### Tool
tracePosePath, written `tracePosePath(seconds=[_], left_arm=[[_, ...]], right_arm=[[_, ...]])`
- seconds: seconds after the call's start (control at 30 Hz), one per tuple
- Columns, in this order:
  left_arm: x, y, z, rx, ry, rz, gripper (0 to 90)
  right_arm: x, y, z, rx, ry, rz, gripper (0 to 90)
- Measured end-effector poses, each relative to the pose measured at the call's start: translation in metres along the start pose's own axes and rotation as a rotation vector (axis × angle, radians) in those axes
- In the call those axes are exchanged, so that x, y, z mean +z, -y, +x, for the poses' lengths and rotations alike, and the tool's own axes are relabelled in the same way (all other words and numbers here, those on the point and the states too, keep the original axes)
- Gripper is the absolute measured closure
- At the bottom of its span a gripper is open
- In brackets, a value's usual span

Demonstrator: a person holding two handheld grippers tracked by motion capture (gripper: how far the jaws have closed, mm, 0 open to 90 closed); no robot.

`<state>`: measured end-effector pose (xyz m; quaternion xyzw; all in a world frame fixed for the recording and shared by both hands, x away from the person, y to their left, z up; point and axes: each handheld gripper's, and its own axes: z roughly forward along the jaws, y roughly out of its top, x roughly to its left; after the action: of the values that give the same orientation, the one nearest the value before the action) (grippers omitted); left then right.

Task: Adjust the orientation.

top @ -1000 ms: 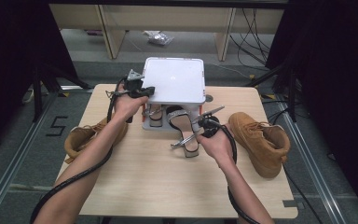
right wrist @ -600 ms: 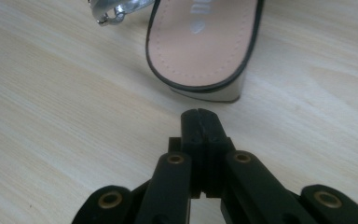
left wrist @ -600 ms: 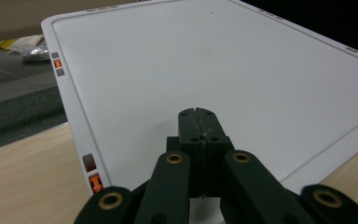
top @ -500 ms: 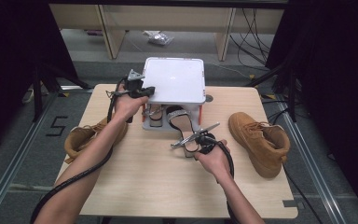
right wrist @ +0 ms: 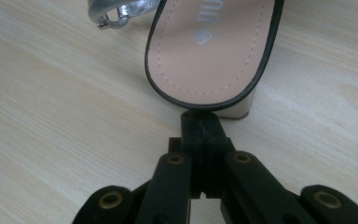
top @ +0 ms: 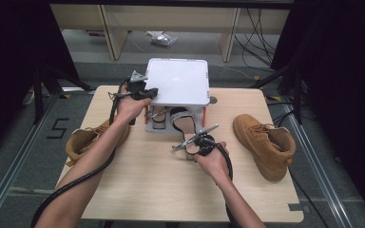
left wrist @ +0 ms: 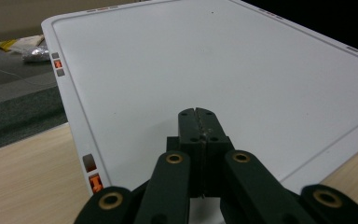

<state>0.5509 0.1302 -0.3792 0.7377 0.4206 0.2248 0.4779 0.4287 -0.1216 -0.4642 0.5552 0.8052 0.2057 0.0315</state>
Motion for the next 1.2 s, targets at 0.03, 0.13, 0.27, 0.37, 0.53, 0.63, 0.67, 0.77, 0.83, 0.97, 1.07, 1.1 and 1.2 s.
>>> tracePosePath(seconds=[0.03, 0.13, 0.27, 0.37, 0.53, 0.63, 0.67, 0.77, 0.83, 0.97, 1.07, 1.1, 1.2], left_arm=[[0.0, 0.0, 0.0, 0.001, 0.0, 0.001, 90.0], [0.0, 0.0, 0.0, -0.001, 0.002, -0.001, 90.0], [0.0, 0.0, 0.0, 0.0, -0.002, 0.005, 90.0], [0.0, 0.0, 0.0, -0.001, -0.001, 0.006, 90.0], [0.0, 0.0, 0.0, -0.002, -0.001, 0.005, 90.0], [-0.001, 0.0, 0.001, 0.007, -0.001, 0.014, 90.0], [-0.001, 0.0, 0.001, 0.005, 0.0, 0.013, 90.0], [-0.001, -0.001, 0.001, 0.006, 0.0, 0.014, 90.0], [-0.001, -0.001, 0.001, 0.005, 0.0, 0.014, 90.0], [-0.001, -0.001, 0.001, 0.003, 0.0, 0.014, 90.0], [0.0, -0.001, 0.0, -0.005, 0.001, 0.007, 90.0], [0.0, -0.001, 0.0, -0.005, 0.0, 0.007, 90.0], [0.0, -0.001, 0.0, -0.006, 0.001, 0.007, 90.0]], right_arm=[[0.001, -0.001, 0.001, 0.008, -0.008, -0.001, 90.0], [0.003, -0.003, 0.003, 0.001, -0.02, -0.02, 90.0], [0.006, -0.007, 0.006, 0.027, -0.033, -0.027, 90.0], [0.006, -0.01, 0.009, 0.05, -0.045, -0.033, 90.0], [0.009, -0.018, 0.014, 0.061, -0.055, -0.046, 90.0], [0.011, -0.023, 0.013, 0.015, -0.072, -0.085, 90.0], [0.01, -0.023, 0.015, 0.046, -0.066, -0.071, 90.0], [0.009, -0.027, 0.018, 0.073, -0.072, -0.078, 90.0], [0.009, -0.031, 0.018, 0.063, -0.063, -0.103, 90.0], [0.007, -0.035, 0.018, 0.063, -0.073, -0.117, 90.0], [0.007, -0.04, 0.017, 0.054, -0.058, -0.125, 90.0], [0.006, -0.041, 0.017, 0.054, -0.068, -0.134, 90.0], [0.006, -0.044, 0.016, 0.066, -0.053, -0.129, 90.0]])
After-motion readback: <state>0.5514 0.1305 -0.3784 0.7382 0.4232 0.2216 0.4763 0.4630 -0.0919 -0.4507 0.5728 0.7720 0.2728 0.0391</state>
